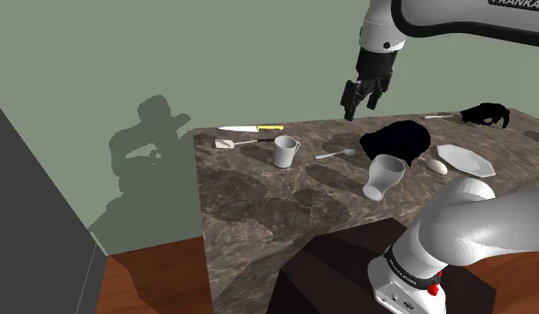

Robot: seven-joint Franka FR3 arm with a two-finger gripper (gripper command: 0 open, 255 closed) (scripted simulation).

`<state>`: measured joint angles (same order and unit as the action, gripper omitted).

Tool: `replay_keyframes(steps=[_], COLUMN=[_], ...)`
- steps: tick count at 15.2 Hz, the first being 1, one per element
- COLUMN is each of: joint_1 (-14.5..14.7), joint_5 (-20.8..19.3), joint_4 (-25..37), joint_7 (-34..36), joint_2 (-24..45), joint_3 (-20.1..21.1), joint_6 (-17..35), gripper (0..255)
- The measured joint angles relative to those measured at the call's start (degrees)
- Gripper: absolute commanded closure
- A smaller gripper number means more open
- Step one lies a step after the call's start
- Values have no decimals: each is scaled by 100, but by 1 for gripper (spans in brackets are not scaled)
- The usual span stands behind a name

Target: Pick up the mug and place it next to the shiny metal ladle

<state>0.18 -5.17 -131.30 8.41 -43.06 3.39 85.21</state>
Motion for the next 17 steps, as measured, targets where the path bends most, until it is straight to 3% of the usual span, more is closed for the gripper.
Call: replay_keyframes(steps=[3, 7, 17], joint_1=[14, 40, 98], joint_5=[15, 34, 59], joint_4=[-47, -198, 72], joint_7=[4, -17, -94], joint_2=[160, 729, 2543], joint_3=[6, -6, 15], joint_6=[200, 921, 2486], gripper=[0, 0, 0])
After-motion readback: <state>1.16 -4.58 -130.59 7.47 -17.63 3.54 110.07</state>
